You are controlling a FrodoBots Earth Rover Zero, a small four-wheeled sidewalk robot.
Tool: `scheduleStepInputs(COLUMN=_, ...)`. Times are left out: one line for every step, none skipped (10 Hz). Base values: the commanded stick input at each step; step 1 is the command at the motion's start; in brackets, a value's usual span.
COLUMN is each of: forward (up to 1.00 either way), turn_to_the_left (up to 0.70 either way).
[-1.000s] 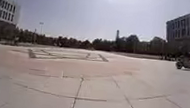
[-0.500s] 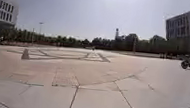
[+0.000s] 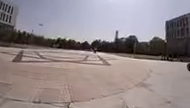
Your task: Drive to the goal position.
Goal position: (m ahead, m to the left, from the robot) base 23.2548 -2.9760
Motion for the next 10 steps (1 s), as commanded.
scheduleStepInputs(forward=1.0, turn_to_the_left=0.33)
scheduleStepInputs(forward=1.0, turn_to_the_left=0.09)
scheduleStepInputs(forward=1.0, turn_to_the_left=0.0)
scheduleStepInputs(forward=1.0, turn_to_the_left=0.0)
scheduleStepInputs(forward=1.0, turn_to_the_left=0.0)
scheduleStepInputs(forward=1.0, turn_to_the_left=0.0)
scheduleStepInputs(forward=1.0, turn_to_the_left=0.0)
scheduleStepInputs(forward=1.0, turn_to_the_left=0.0)
scheduleStepInputs(forward=1.0, turn_to_the_left=-0.08)
scheduleStepInputs(forward=1.0, turn_to_the_left=-0.27)
